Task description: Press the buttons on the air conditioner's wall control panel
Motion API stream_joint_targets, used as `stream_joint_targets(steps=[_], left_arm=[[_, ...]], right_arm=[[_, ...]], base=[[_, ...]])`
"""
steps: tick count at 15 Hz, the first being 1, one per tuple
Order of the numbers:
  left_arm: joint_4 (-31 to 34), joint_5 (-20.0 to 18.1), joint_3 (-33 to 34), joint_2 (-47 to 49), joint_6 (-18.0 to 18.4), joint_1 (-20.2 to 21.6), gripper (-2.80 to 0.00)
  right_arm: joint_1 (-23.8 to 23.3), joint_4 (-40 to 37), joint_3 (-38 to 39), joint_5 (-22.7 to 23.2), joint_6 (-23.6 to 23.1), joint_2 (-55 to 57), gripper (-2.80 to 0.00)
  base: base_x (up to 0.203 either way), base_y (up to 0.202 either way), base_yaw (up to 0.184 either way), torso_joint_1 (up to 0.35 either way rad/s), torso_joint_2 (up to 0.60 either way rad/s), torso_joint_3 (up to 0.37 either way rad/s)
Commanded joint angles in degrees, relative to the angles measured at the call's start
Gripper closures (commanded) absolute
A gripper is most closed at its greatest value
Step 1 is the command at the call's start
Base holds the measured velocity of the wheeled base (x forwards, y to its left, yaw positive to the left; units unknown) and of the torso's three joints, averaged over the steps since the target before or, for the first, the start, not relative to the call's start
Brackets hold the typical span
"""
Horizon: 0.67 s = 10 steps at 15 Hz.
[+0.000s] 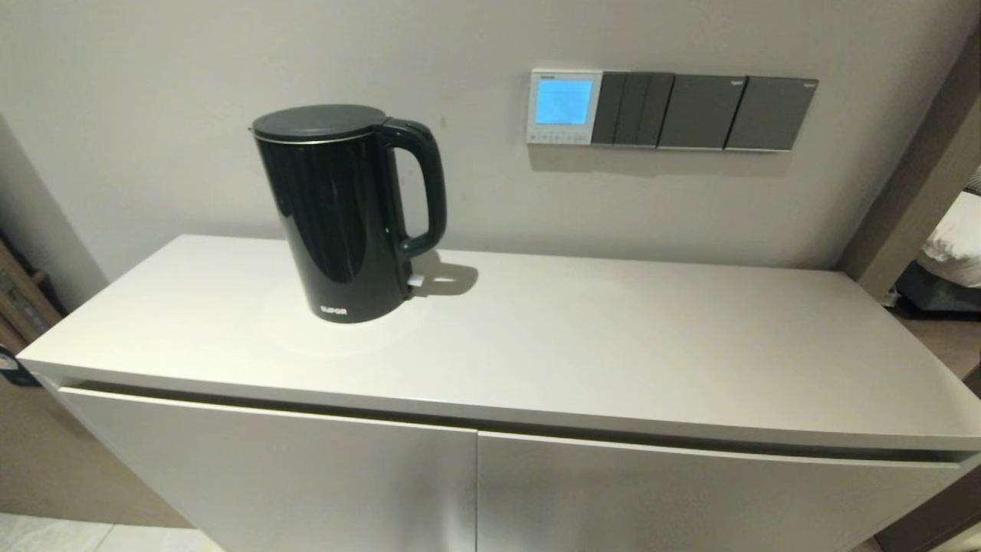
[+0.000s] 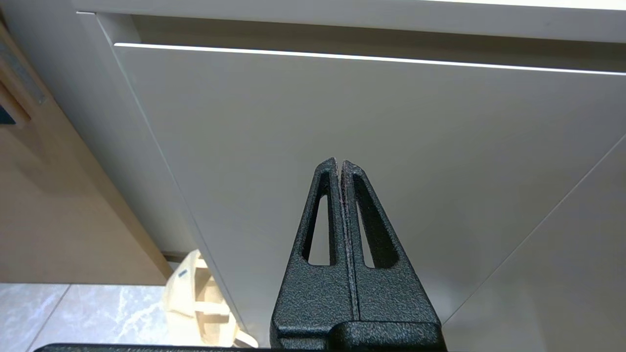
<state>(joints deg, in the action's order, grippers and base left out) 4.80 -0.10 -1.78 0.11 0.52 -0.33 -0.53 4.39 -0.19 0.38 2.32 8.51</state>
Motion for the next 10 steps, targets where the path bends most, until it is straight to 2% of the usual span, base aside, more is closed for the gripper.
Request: stream_joint_targets(steps=[1, 10], left_arm=[[0.03, 0.01, 0.02, -0.02, 0.0, -0.02, 0.0], [0.03, 0.01, 0.01, -0.02, 0.0, -0.02, 0.0]], right_arm=[[0.75, -2.97, -0.08, 0.21, 0.03, -6.68, 0.0], [0.72, -2.98, 0.02, -0.37, 1.28, -8.33, 0.0]], base=[[0.0, 0.0, 0.0, 0.0, 0.0, 0.0], [0.0, 0.0, 0.0, 0.0, 0.0, 0.0]])
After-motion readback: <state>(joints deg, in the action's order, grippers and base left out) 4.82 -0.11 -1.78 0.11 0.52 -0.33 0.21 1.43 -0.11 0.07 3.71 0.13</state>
